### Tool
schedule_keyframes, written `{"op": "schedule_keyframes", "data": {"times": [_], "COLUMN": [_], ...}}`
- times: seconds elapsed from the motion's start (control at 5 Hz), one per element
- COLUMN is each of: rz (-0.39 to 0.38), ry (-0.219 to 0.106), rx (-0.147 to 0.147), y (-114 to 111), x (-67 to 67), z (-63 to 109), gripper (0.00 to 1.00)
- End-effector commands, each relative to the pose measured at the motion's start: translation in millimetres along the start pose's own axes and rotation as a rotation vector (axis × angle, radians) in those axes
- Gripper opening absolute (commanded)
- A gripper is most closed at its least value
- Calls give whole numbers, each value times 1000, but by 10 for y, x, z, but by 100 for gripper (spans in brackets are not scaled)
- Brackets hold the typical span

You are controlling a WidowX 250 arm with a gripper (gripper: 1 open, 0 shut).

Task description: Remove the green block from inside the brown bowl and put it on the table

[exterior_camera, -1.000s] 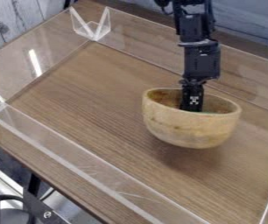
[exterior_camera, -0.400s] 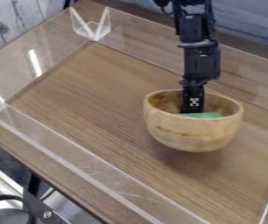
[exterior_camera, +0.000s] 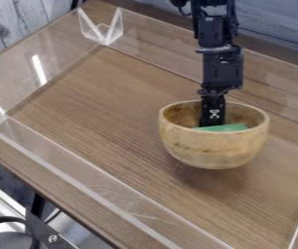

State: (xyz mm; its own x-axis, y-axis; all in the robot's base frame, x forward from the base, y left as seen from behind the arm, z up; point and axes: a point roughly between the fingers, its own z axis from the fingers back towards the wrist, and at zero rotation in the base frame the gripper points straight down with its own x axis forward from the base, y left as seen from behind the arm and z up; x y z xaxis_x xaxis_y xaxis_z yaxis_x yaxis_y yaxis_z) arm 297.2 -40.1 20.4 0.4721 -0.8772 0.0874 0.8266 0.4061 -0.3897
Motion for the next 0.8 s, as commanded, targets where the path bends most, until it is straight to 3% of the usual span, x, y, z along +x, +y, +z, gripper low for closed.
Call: {"op": "schedule_keyframes", "data": {"times": [0.0, 0.4, 0.6], "rz": [0, -22, -11], "ry": [36, 55, 47], "rx": [2, -12, -15], "y": [8, -59, -12], "x": [-74, -170, -114], "z": [-4, 30, 35], "gripper": [0, 0, 0]}}
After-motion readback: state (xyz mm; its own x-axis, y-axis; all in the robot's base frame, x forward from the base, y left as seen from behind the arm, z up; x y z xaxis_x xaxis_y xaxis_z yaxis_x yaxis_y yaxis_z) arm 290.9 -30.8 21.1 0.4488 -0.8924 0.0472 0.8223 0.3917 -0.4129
